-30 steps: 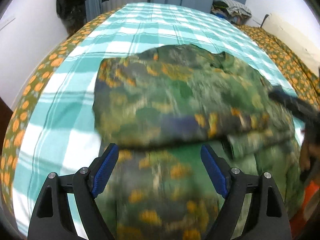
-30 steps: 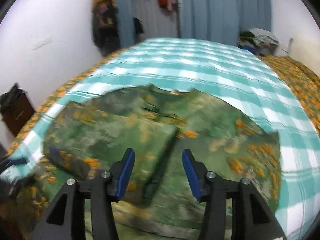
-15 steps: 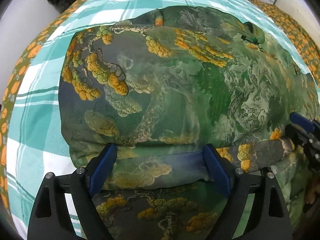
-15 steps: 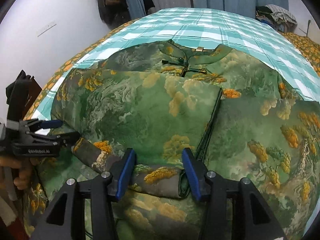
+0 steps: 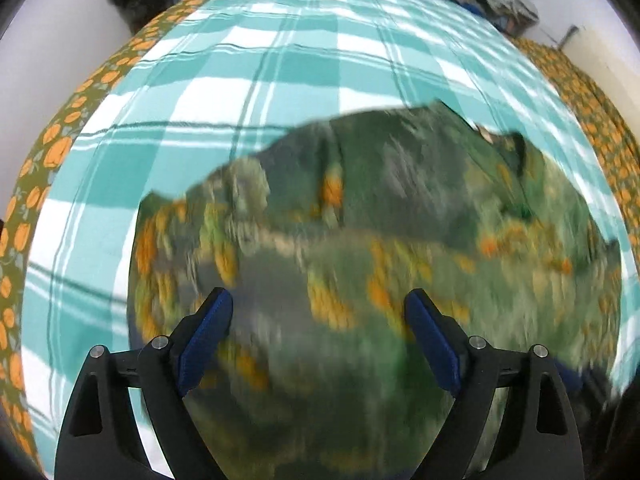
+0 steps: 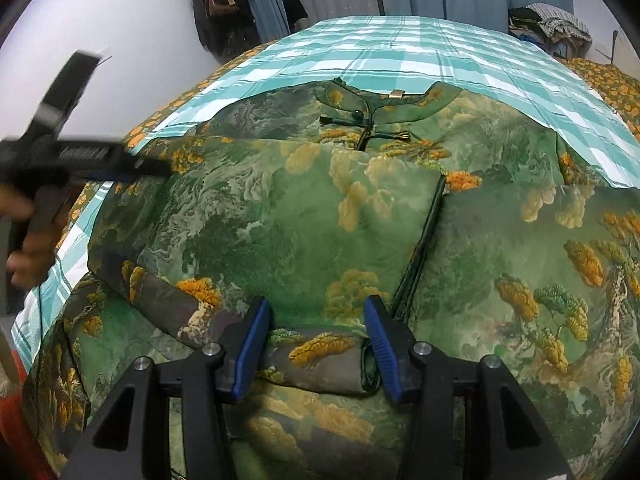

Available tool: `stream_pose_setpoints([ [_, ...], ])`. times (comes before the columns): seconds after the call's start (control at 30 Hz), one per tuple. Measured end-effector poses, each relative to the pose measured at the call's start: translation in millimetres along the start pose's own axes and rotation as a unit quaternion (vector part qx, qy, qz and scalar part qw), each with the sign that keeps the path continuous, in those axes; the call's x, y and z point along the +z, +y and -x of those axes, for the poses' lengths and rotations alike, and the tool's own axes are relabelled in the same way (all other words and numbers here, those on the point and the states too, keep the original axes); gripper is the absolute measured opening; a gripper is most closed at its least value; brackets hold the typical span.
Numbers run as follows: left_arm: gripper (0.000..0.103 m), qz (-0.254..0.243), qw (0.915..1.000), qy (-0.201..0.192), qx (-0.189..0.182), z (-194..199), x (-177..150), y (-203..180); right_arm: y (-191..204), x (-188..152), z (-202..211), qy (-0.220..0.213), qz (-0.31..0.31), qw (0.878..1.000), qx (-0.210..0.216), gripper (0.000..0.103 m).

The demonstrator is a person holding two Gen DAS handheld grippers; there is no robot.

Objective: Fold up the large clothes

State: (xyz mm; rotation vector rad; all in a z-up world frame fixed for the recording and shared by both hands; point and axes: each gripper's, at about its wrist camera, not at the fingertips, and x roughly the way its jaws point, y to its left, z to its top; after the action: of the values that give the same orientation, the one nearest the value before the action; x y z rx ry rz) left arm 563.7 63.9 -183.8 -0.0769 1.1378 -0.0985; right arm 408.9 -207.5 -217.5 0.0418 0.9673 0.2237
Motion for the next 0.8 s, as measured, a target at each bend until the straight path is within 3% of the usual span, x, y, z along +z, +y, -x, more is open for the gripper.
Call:
stream_pose_setpoints([
  [0.27,0.095,0.061,0.9981,0.01,0.001,-38,-2,18,-1,-1,-1,-0.006,-0.003,1.0,0.002,0.05],
  [0.5,0.096,0.036,0.9993,0.003,0.004,-32,-13,13,-1,-1,-3,-0.007,-0.003,1.0,0.001,0.05],
  [0.8,0.096,-0.025,0.9992,-0.011,0.029,-1,-75,-2,3,0,-5,-0.002,0.006,1.0,-0.015,0.05],
])
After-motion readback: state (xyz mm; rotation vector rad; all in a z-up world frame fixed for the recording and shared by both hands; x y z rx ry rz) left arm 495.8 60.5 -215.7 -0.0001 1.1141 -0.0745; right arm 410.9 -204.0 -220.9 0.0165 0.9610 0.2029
